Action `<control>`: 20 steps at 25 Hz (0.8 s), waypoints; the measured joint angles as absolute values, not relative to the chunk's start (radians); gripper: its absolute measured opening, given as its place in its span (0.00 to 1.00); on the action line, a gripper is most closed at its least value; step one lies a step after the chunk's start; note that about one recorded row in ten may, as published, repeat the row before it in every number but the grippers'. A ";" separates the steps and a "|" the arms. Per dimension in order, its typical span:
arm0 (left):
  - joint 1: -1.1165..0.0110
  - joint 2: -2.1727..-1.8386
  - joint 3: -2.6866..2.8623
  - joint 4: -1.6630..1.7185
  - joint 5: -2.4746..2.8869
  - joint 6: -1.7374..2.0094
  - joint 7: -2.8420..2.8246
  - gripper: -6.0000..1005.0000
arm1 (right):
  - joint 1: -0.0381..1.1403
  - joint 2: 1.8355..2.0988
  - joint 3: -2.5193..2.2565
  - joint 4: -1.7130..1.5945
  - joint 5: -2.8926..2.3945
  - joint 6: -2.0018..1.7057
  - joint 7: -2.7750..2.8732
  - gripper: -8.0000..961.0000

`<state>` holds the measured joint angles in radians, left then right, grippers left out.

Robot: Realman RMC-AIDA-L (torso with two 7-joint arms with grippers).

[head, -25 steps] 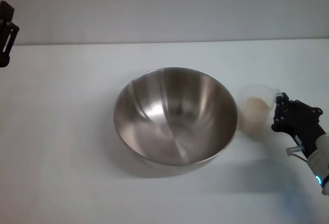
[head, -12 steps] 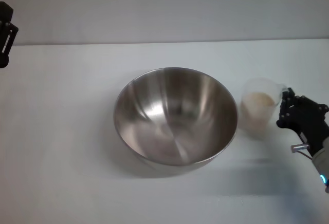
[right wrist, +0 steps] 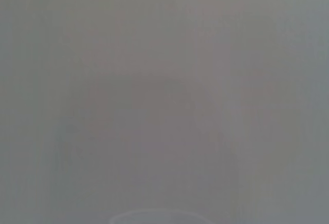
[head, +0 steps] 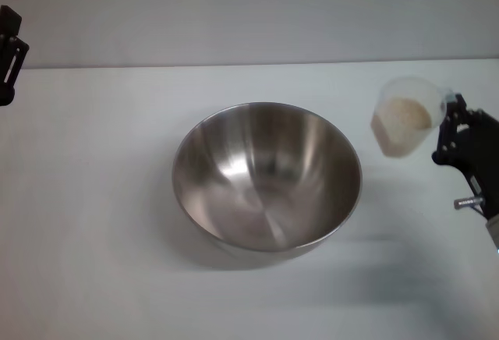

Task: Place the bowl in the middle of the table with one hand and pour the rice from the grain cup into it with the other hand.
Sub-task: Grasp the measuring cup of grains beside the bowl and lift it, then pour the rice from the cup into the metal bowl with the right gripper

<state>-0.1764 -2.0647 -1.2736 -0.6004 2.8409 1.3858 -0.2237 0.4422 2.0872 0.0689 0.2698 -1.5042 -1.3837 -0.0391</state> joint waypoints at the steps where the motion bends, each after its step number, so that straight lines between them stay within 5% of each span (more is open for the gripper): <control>1: -0.176 -2.065 -1.273 -0.600 2.841 1.386 -0.224 0.81 | 0.449 2.086 0.068 0.269 -1.509 -1.394 -0.052 0.01; 20: -0.160 -2.065 -1.265 -0.605 2.841 1.387 -0.224 0.81 | 0.573 2.087 0.068 0.285 -1.608 -1.448 -0.449 0.01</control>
